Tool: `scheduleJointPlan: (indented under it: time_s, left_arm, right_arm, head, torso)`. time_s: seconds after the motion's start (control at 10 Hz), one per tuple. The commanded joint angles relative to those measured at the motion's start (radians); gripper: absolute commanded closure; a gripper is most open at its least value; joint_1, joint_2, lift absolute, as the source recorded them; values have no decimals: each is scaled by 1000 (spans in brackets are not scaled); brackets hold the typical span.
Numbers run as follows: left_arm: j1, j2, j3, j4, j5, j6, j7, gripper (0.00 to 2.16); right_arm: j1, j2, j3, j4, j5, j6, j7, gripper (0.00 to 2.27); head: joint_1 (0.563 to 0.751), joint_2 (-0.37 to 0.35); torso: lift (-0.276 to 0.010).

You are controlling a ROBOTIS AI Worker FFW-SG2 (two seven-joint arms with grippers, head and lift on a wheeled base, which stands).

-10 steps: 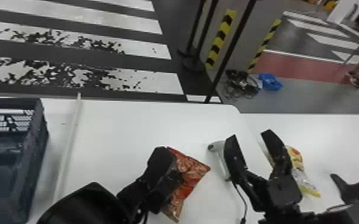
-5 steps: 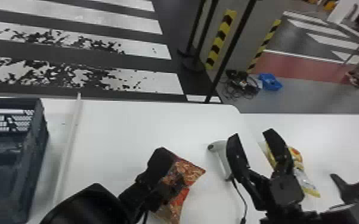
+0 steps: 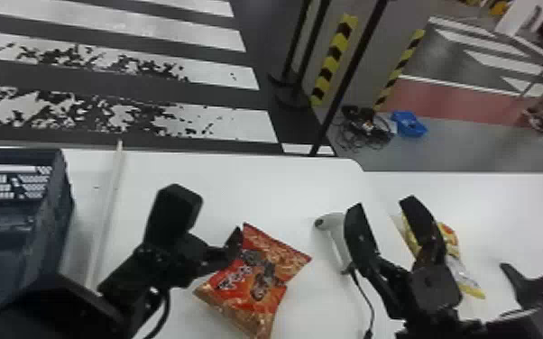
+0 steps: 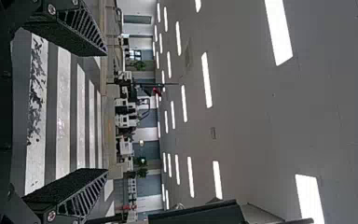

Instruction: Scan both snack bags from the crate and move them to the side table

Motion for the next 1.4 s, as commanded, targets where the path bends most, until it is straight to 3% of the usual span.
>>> scheduleJointPlan:
  time_s: [0.0,0.2,0.5,0.7,0.9,1.2,1.3]
  left_arm:
    - [77,61,143,-144,41,-25,4,29]
    - [192,118,336,-283,101,-89,16,29]
    - [369,157,598,-403,202,-184,4,29]
    - [472,160,721,-423,253,-258,-2,29]
    - [545,149,818,-408,296,-332,-18,29]
    - [594,132,902,-382,345,-396,-42,29]
    - [597,129,907,-374,351,-408,-48,29]
  right_arm:
    - [-8,0,7,6,6,7,0,107]
    - [-13,0,16,12,12,19,2,107]
    - [-24,6,37,29,3,68,31,107]
    - [-34,14,50,29,-28,178,90,103]
    - [-48,15,83,24,-24,267,123,103]
    - [-53,17,155,24,5,323,130,107]
    - [-50,18,192,38,28,316,130,110]
  head:
    - [695,-350]
    - [695,-350]
    - [695,-151]
    - [695,-62]
    - [695,43]
    - [695,193]
    - [695,212]
  torso:
    - [-95]
    - [-95]
    - [-95]
    - [-95]
    - [-95]
    - [-95]
    - [-95]
